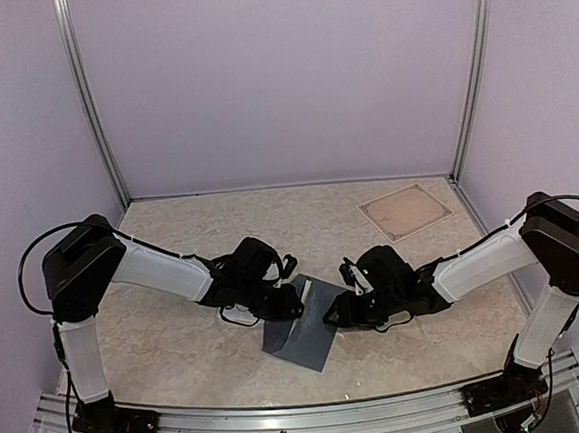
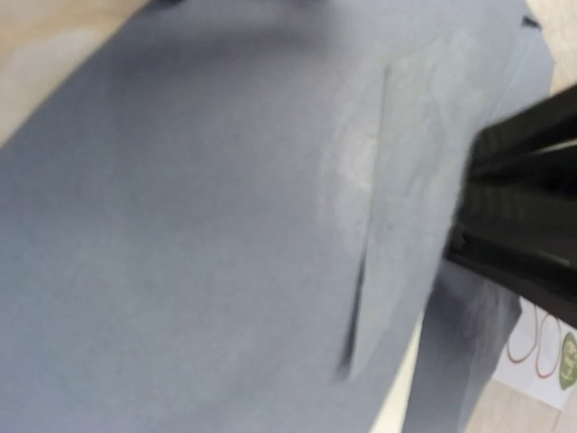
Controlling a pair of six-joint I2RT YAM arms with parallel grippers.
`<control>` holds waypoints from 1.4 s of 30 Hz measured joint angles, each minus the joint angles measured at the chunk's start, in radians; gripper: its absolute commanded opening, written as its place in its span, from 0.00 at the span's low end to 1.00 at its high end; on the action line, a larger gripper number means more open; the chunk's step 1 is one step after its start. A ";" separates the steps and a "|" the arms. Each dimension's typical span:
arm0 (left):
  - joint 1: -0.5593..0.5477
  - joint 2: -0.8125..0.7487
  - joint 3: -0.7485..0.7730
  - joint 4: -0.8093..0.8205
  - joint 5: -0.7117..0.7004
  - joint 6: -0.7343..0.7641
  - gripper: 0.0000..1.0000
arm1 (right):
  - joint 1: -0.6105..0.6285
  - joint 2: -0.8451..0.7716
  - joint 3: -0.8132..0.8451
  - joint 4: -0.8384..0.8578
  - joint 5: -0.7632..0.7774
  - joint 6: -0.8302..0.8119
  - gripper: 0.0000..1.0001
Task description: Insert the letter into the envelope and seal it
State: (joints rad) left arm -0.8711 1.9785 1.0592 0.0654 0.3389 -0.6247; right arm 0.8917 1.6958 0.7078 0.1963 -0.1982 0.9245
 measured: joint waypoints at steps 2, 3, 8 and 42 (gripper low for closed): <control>-0.002 -0.004 0.002 -0.004 0.002 0.003 0.27 | 0.000 -0.001 0.000 0.000 0.003 0.000 0.45; -0.002 -0.008 0.002 -0.006 0.003 0.005 0.31 | 0.000 -0.002 -0.001 0.000 0.006 0.000 0.45; -0.002 -0.041 0.003 -0.060 -0.018 0.023 0.52 | -0.016 -0.042 -0.023 -0.035 0.032 0.000 0.46; 0.002 -0.043 0.098 -0.048 -0.197 0.003 0.43 | -0.073 -0.057 0.019 -0.122 0.092 -0.060 0.44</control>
State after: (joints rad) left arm -0.8696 1.9350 1.1568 0.0177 0.1421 -0.6220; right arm 0.8185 1.6390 0.7265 0.0738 -0.1066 0.8646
